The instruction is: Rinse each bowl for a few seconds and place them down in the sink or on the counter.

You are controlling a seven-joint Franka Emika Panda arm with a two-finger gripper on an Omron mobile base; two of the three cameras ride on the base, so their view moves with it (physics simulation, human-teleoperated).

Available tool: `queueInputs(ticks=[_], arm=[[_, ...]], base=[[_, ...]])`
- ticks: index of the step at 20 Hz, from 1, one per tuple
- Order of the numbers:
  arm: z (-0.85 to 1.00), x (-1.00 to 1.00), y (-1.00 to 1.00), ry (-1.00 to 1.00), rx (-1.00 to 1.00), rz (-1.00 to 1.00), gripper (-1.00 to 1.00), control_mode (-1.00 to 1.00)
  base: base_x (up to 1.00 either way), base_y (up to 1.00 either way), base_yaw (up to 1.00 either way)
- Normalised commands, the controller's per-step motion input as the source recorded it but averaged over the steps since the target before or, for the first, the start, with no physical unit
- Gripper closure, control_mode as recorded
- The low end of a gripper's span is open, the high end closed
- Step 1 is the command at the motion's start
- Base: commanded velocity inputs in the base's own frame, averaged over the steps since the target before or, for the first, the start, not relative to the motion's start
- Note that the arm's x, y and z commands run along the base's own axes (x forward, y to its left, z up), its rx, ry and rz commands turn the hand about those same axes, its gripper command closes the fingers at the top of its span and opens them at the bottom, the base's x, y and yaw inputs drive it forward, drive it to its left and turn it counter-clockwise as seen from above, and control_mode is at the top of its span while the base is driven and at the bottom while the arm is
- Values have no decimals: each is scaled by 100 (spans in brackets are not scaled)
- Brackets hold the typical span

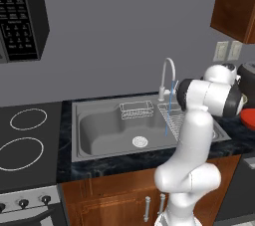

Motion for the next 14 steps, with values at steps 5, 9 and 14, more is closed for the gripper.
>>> queueInputs(ticks=[5,9,14], arm=[[-16,13,-7,0,0,0,-100,-100],[-16,13,-7,0,0,0,-100,-100],[-16,16,-9,0,0,0,-100,-100]], base=[[0,0,0],[0,0,0],[0,0,0]])
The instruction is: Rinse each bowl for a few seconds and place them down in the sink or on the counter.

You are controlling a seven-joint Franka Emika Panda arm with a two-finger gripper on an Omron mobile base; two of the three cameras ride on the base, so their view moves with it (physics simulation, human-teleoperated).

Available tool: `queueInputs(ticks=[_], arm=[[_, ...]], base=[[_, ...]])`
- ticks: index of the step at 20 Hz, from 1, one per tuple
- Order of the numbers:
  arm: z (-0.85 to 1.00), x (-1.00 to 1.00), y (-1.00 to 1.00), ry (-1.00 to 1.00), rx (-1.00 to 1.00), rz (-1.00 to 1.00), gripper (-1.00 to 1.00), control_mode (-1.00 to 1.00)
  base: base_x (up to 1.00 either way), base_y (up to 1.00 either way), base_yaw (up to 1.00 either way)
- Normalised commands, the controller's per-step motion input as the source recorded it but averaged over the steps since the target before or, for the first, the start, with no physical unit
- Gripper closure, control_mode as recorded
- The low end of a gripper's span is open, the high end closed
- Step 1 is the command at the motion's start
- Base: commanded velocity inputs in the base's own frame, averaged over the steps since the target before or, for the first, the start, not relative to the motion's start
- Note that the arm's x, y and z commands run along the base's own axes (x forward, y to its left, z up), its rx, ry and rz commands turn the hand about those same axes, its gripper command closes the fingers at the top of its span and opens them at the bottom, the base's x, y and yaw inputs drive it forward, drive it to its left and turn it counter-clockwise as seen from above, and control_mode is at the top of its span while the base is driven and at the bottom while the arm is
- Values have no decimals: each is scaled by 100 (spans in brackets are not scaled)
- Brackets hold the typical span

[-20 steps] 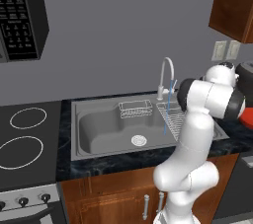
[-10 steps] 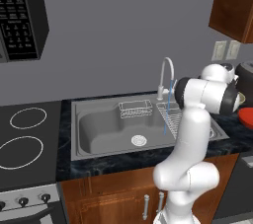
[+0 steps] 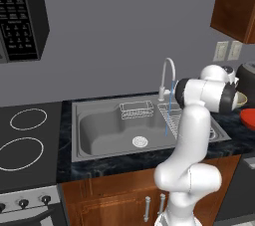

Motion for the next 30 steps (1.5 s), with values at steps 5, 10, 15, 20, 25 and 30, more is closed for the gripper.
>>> queueInputs(ticks=[5,10,15,20,25,30], arm=[[-8,20,-22,0,0,0,-100,-100],[-9,21,-21,0,0,1,-100,-100],[-7,19,-17,0,0,1,-100,-100],[-16,13,-5,0,0,1,-100,-100],[-21,11,-1,1,0,0,-100,-100],[-23,9,0,1,0,0,100,-100]], base=[[0,0,0],[0,0,0],[0,0,0],[0,0,0],[0,0,0],[0,0,0]])
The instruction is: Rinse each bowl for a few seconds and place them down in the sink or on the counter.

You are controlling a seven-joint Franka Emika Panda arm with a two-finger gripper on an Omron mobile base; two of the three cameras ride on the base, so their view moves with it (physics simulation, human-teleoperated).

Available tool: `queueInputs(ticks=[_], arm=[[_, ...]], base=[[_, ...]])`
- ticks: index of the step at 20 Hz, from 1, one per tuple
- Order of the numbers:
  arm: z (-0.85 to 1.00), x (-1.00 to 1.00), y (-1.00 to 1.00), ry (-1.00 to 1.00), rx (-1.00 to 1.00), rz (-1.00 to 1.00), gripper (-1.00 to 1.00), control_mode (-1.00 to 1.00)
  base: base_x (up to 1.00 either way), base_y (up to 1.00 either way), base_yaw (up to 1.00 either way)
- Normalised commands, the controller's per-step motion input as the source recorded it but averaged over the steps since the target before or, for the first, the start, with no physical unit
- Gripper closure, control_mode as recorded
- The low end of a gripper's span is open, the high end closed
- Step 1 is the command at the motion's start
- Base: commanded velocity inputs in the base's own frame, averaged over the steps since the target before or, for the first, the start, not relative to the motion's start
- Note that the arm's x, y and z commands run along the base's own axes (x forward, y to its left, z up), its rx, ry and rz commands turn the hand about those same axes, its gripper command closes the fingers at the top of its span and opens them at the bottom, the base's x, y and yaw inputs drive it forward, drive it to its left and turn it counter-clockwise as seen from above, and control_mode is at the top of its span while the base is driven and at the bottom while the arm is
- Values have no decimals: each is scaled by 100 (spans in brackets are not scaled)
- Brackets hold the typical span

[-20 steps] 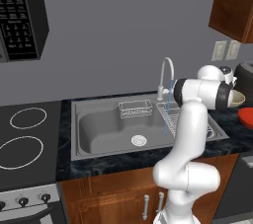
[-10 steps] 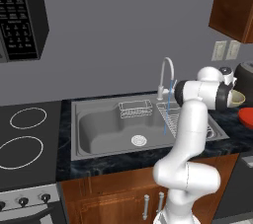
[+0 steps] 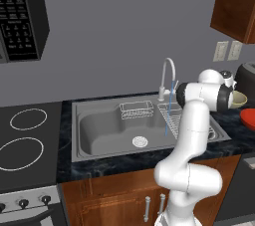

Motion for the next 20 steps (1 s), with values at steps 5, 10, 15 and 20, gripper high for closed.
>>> queueInputs(ticks=[5,10,15,20], arm=[[-15,4,-5,0,0,0,100,-100],[-4,5,-3,3,1,0,100,-100],[16,0,5,2,1,1,100,-100],[36,0,33,1,0,6,100,-100]], base=[[0,0,0],[0,0,0],[0,0,0],[0,0,0]])
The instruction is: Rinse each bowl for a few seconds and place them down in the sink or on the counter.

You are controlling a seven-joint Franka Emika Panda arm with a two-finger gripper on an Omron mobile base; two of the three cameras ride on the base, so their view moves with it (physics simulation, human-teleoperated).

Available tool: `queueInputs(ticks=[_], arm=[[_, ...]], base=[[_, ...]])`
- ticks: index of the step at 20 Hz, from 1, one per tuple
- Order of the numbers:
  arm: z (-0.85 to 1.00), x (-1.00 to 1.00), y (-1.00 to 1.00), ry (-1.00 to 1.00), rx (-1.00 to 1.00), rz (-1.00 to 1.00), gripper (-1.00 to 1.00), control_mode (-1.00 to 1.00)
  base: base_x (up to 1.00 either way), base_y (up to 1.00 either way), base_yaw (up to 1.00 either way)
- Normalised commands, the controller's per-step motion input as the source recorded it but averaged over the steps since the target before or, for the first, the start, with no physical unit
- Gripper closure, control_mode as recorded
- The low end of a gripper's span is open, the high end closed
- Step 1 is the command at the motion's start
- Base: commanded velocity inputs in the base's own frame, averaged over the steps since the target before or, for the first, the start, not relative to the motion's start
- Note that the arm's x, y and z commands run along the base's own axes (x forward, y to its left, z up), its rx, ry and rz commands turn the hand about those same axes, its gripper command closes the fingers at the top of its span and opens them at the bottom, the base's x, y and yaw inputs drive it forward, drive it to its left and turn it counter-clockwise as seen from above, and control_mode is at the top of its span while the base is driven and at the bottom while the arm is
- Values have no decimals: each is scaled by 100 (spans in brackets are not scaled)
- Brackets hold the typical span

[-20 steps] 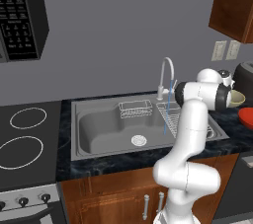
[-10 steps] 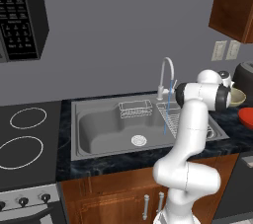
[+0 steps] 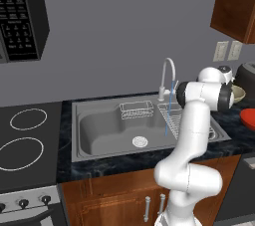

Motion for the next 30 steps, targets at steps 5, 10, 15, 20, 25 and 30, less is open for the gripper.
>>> queueInputs(ticks=[5,10,15,20,25,30], arm=[[42,-5,32,0,-4,5,100,-100],[27,-17,38,0,-7,7,100,-100],[8,-23,33,0,-6,8,100,-100],[1,-25,32,1,-6,8,100,-100],[11,-24,24,0,-3,8,100,-100],[20,-12,26,2,0,8,100,-100]], base=[[0,0,0],[0,0,0],[0,0,0],[0,0,0],[0,0,0],[0,0,0]])
